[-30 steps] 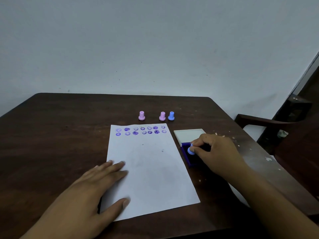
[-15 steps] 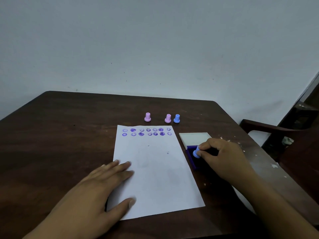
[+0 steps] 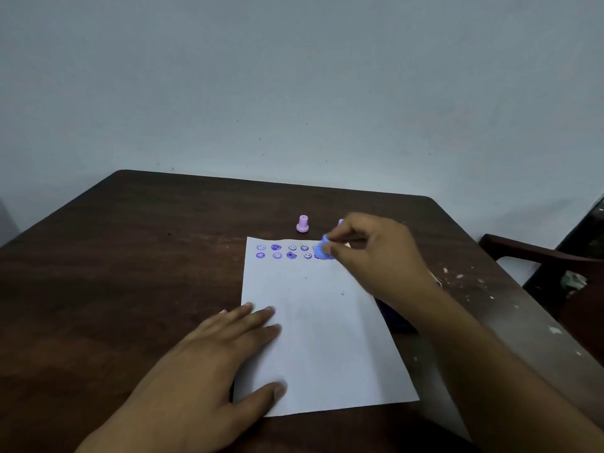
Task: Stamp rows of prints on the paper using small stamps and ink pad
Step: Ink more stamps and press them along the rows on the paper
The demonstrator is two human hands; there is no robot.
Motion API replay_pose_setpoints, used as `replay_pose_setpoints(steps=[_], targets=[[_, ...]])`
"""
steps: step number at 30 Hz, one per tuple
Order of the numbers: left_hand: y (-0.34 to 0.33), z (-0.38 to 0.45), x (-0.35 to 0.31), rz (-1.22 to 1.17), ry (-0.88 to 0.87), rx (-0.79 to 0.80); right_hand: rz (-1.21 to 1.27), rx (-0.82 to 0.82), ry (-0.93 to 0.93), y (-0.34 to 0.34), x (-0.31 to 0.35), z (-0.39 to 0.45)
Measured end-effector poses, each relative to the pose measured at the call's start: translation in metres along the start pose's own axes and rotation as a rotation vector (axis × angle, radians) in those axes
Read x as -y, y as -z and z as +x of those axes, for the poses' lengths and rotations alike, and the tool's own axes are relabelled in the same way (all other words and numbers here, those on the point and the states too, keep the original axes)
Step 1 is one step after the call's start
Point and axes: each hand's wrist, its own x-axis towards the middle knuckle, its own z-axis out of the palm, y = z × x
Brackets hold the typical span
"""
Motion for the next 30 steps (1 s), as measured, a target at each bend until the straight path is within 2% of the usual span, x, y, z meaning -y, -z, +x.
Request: replay_pose_setpoints(steps=[4, 10, 16, 30], targets=[[-0.001, 0.001, 0.001, -0.010, -0.004, -0.006, 0.088, 0.079, -0.013, -0.051, 0.025, 0.035], [-0.004, 0.002, 0.004, -0.007, 0.002, 0.004, 0.000, 0.132, -0.029, -0.105, 0.017, 0.046], [-0.005, 0.004, 0.006, 0.021, 0.012, 0.012, -0.085, 0.129, -0.072, -0.113, -0.002, 0.040], [0.000, 0.002, 0.002, 0.044, 0.025, 0.053, -0.209, 0.178, -0.030, -0.121, 0.001, 0.037]])
